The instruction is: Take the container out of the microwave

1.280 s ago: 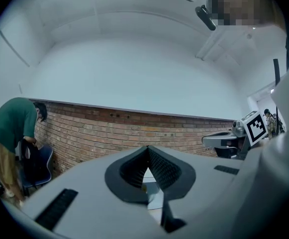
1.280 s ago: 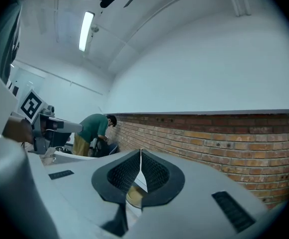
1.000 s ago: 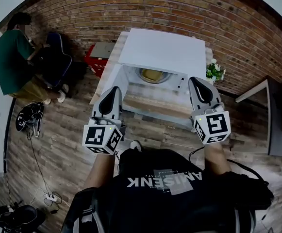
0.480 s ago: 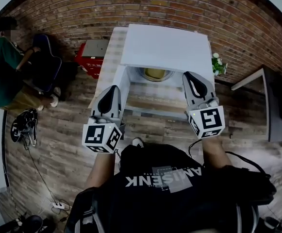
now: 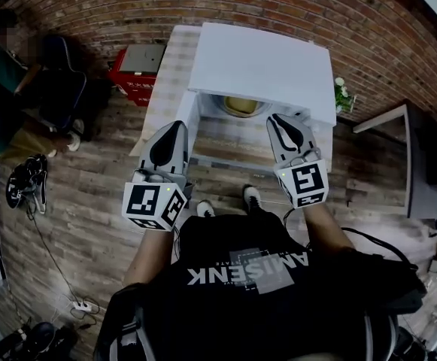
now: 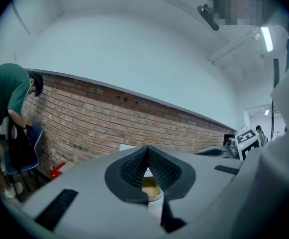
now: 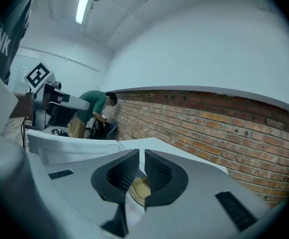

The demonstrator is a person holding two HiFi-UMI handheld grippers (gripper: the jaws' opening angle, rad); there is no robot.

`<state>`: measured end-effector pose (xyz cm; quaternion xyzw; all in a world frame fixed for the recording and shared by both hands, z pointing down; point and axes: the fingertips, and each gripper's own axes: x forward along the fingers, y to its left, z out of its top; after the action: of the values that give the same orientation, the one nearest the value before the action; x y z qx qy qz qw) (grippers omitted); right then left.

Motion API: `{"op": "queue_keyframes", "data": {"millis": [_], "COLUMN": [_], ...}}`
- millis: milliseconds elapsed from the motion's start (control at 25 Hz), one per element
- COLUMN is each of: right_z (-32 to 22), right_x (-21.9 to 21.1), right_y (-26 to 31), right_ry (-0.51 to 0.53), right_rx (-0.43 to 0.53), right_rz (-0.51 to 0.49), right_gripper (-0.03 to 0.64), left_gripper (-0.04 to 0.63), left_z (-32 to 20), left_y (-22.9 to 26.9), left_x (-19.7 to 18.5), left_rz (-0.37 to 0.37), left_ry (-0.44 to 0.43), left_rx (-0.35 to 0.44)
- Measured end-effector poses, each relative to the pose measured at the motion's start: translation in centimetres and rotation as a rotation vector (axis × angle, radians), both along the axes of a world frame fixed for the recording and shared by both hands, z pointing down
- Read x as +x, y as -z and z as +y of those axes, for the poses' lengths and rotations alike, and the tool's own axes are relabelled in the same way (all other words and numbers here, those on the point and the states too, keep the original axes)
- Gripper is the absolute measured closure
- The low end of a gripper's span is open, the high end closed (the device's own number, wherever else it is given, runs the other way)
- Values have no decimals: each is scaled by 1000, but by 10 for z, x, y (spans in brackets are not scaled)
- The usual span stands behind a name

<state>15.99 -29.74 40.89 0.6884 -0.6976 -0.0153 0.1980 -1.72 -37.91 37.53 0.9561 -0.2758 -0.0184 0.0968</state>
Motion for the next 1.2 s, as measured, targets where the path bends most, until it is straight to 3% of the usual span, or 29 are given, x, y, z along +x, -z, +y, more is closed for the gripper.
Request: {"op": "queue_keyframes", "data": {"millis": [120, 200, 360, 760, 960, 1200], "right_z": [-6, -9, -12, -27, -38, -58], "right_x": [-1, 0, 2, 7, -2, 8], "right_y": [-24, -40, -71, -142, -174, -205], "right_ry": [58, 93, 146, 266, 343, 294], "right_rx": [-48, -74, -121, -258, -303, -349], "right_rz": [3, -1, 1, 111, 234, 302], "right_gripper": [559, 499, 488, 413, 408, 408], "left_gripper": [583, 583, 583, 583, 583, 583], "left_z": [5, 8, 16, 32, 39, 47], "left_y": [-9, -15, -20, -30, -36, -39], "left_x": [7, 12, 15, 13, 8, -2], "left_rz": [-27, -35, -45, -84, -93, -113], "left_ry": [10, 8, 52, 166, 194, 250], "left_rx": [-3, -12, -32, -29, -34, -45]}}
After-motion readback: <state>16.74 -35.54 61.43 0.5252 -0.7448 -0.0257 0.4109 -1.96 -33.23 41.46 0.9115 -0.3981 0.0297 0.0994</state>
